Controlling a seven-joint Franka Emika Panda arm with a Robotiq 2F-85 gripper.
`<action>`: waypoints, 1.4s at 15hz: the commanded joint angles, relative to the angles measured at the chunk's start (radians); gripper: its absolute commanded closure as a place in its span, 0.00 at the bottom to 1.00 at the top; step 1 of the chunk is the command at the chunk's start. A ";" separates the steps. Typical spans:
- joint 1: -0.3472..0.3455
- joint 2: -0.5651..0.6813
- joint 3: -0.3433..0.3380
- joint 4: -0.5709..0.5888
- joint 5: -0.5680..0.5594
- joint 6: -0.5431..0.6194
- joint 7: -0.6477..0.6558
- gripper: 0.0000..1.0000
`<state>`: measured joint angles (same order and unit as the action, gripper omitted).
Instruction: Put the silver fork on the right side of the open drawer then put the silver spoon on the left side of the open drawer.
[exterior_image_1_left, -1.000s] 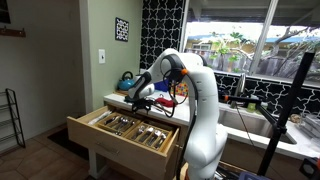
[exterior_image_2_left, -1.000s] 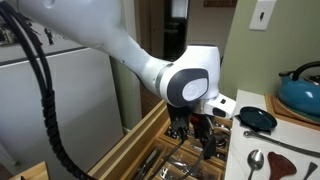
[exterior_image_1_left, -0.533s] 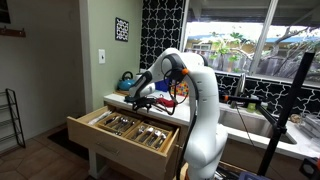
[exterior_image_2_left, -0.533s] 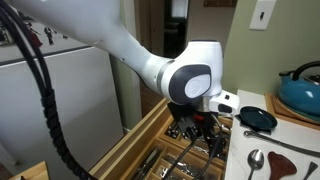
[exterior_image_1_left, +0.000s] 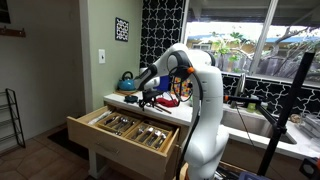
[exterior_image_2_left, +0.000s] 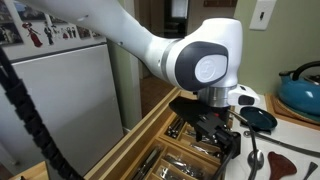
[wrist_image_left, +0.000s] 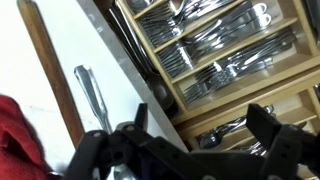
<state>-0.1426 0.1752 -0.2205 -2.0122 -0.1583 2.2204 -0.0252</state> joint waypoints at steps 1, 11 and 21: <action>-0.050 -0.008 0.006 0.027 0.004 -0.049 -0.165 0.00; -0.182 0.088 0.020 0.127 0.166 -0.017 -0.511 0.00; -0.224 0.187 0.051 0.201 0.272 0.056 -0.566 0.10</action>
<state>-0.3387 0.3289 -0.1897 -1.8431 0.0865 2.2600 -0.5583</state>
